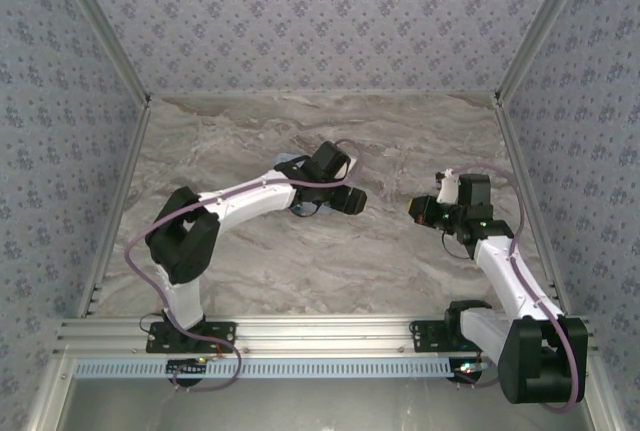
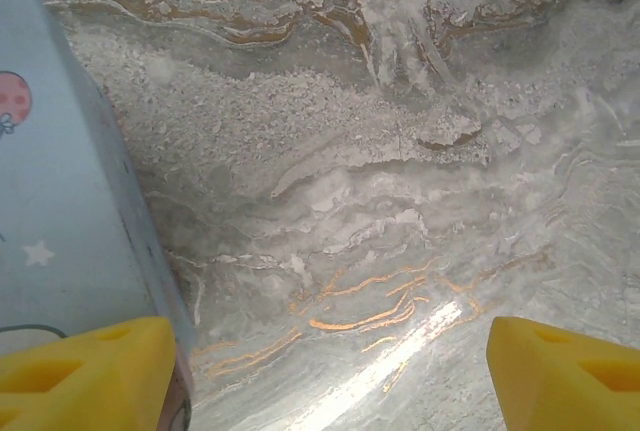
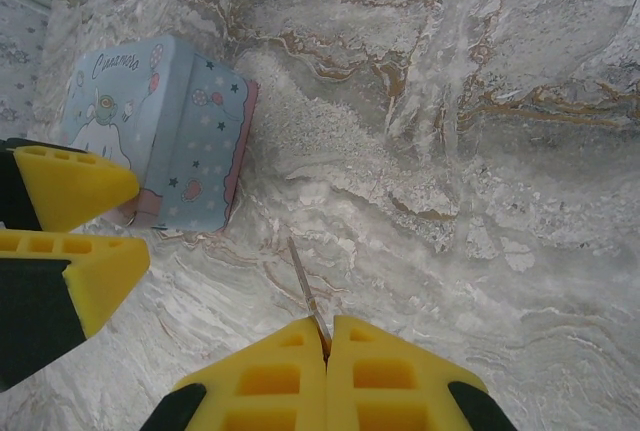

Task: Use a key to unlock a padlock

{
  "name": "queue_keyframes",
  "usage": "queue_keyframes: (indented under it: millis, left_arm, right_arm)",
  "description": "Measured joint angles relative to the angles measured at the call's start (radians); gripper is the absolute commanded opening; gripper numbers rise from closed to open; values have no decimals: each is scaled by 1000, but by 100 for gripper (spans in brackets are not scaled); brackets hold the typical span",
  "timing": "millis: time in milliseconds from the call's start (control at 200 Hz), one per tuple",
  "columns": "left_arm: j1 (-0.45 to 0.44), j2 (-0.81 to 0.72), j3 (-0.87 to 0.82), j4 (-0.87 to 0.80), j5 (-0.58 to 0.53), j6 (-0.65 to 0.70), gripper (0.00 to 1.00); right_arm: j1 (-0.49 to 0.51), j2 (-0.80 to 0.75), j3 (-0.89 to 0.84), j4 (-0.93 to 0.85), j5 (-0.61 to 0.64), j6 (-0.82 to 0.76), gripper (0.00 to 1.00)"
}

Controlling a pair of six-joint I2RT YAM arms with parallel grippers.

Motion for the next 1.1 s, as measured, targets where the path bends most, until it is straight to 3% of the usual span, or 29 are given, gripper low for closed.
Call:
queue_keyframes:
  millis: [275, 450, 789, 1099]
  left_arm:
    - [-10, -47, -45, 19, 10, -31, 85]
    - [5, -167, -87, 23, -9, -31, 88]
    - [211, -492, -443, 175, -19, -74, 95]
    - [345, -590, -797, 489, 99, -111, 97]
  right_arm:
    - [2, 2, -12, 12, -18, 0, 0]
    - [47, 10, -12, 32, -18, 1, 0]
    - [234, 131, 20, 193, -23, 65, 0]
    - [397, 422, 211, 394, -45, 138, 0]
